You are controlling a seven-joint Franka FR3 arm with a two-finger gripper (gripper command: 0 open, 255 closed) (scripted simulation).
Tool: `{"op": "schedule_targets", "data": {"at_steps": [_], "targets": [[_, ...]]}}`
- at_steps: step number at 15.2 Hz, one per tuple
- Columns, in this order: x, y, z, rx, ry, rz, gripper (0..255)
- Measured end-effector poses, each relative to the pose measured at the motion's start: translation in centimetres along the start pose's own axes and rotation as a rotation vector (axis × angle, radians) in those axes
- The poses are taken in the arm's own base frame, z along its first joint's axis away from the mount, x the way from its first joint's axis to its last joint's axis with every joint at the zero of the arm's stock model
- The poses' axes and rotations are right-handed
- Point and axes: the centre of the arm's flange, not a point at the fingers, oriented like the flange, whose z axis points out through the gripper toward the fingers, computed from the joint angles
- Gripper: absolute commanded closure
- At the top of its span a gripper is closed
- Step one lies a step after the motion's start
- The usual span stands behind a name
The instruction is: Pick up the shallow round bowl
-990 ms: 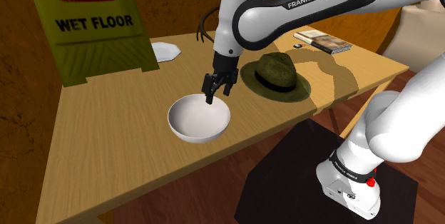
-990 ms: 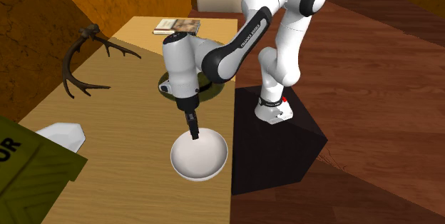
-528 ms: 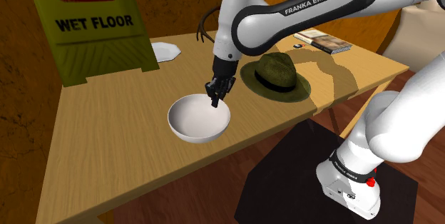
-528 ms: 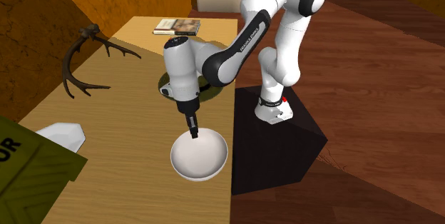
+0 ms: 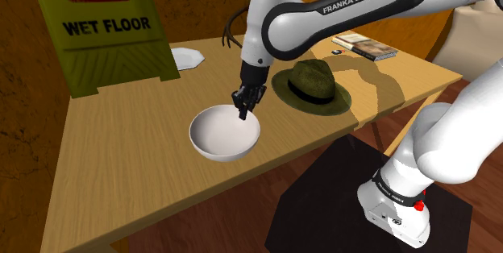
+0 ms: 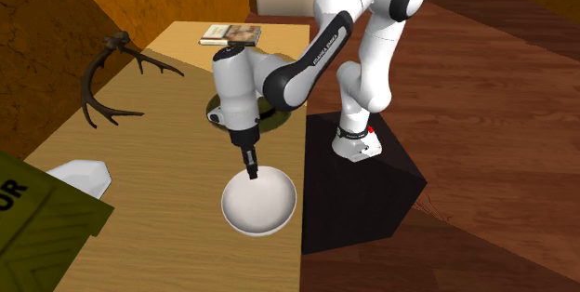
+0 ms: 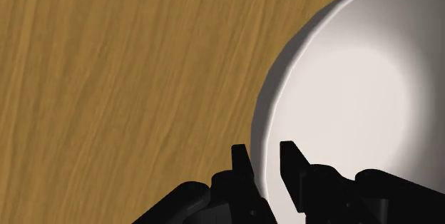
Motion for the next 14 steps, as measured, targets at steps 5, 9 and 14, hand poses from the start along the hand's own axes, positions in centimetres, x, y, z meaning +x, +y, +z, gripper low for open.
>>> {"op": "schedule_targets", "data": {"at_steps": [5,9,14], "targets": [[-0.1,-0.5,-2.5,0.0,0.0,0.0,255],[-0.1,-1.0,-4.6,0.0,0.0,0.0,255],[-0.1,-1.4,-7.0,0.0,0.0,0.0,255]]}}
